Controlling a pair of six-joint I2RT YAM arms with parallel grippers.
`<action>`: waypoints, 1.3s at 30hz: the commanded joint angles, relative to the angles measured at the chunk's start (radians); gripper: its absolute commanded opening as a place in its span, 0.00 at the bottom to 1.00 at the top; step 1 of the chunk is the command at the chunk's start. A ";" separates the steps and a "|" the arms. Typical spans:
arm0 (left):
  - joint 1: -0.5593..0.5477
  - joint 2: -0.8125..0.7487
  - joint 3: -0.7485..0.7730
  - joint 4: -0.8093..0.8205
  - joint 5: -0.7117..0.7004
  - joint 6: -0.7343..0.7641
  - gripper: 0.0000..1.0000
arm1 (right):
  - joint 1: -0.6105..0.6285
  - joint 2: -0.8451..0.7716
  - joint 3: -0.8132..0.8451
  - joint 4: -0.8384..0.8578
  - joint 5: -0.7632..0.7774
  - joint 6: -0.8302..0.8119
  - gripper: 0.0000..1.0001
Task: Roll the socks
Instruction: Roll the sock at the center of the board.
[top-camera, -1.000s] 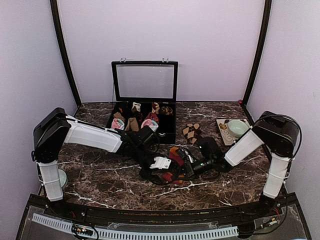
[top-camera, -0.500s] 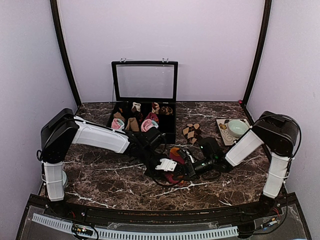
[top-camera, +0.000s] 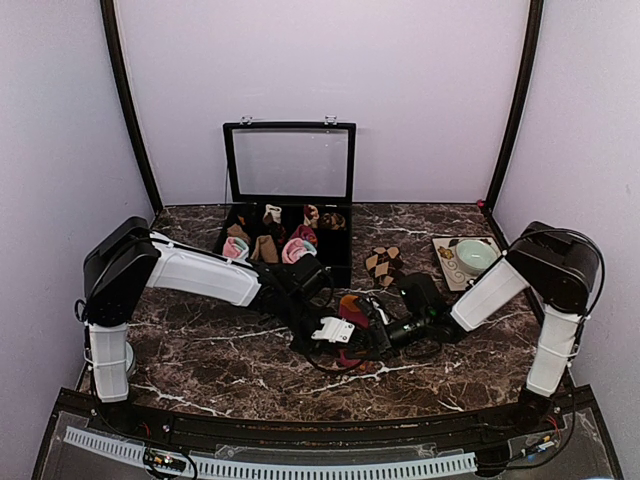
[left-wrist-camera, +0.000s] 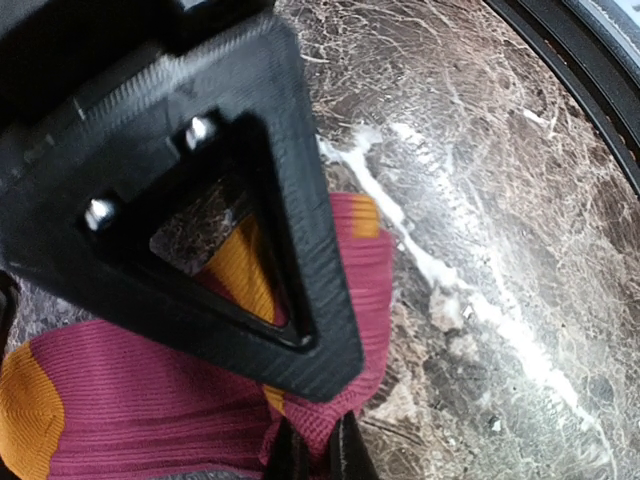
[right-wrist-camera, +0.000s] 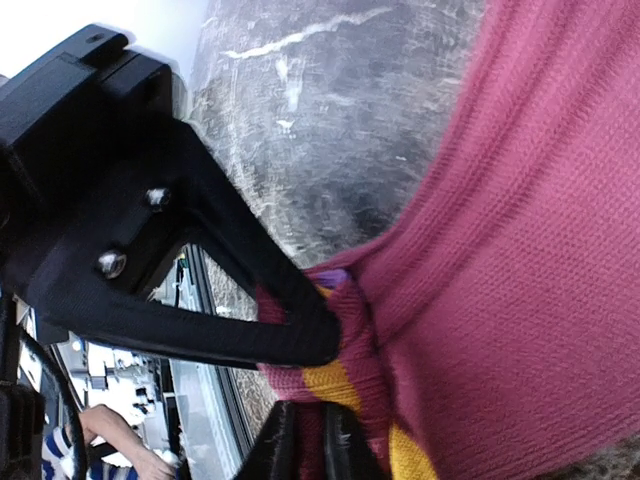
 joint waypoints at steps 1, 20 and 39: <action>-0.011 0.039 -0.016 -0.095 -0.009 -0.024 0.00 | -0.010 -0.008 -0.029 -0.228 0.190 -0.072 0.23; 0.157 0.282 0.220 -0.506 0.453 -0.234 0.00 | -0.019 -0.476 -0.177 -0.185 0.496 -0.408 0.43; 0.190 0.464 0.422 -0.651 0.358 -0.387 0.00 | -0.002 -0.672 -0.317 0.057 0.566 -0.608 0.96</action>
